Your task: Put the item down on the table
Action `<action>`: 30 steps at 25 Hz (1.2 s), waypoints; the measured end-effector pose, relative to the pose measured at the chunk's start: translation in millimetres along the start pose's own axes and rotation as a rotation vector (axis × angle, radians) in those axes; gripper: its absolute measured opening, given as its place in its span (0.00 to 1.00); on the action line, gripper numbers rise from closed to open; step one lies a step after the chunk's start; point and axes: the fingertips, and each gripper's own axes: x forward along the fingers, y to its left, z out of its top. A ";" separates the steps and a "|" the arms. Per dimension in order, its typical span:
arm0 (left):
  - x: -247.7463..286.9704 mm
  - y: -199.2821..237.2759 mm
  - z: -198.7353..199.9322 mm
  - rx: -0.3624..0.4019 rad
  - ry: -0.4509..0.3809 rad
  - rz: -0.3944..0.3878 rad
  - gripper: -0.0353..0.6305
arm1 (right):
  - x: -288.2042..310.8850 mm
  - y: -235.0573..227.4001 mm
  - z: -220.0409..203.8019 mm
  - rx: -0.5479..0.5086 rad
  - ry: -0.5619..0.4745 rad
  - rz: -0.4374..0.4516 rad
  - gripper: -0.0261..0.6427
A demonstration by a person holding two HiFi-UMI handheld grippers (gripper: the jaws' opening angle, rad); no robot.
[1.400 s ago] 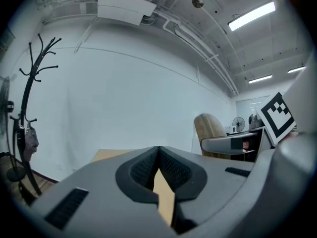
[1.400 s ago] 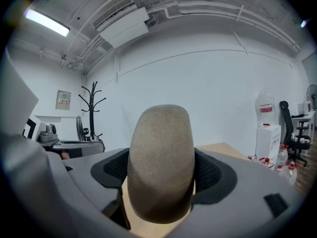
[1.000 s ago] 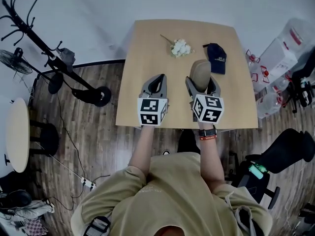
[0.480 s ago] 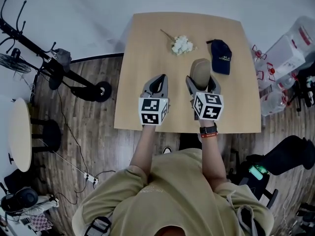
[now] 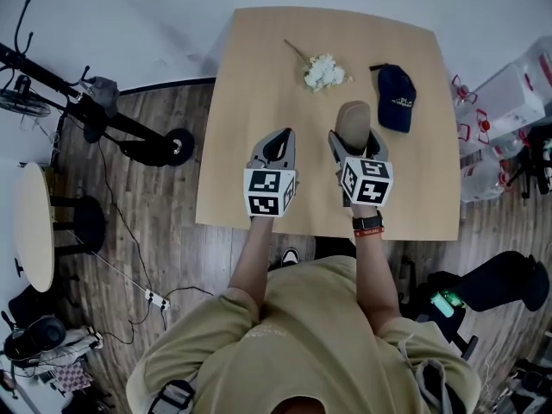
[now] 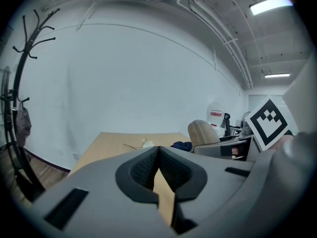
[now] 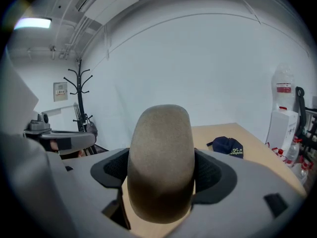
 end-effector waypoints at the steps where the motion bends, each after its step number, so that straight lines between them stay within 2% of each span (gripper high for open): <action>1: 3.7 2.3 -1.7 -0.004 0.006 0.003 0.09 | 5.5 -1.3 -1.5 -0.002 0.009 0.003 0.63; 16: 36.2 20.7 -32.3 -0.054 0.072 0.030 0.09 | 60.1 2.2 -32.8 -0.139 0.133 0.147 0.63; 30: 54.0 19.6 -58.2 -0.075 0.126 0.021 0.09 | 95.8 -4.1 -63.5 -0.364 0.250 0.275 0.63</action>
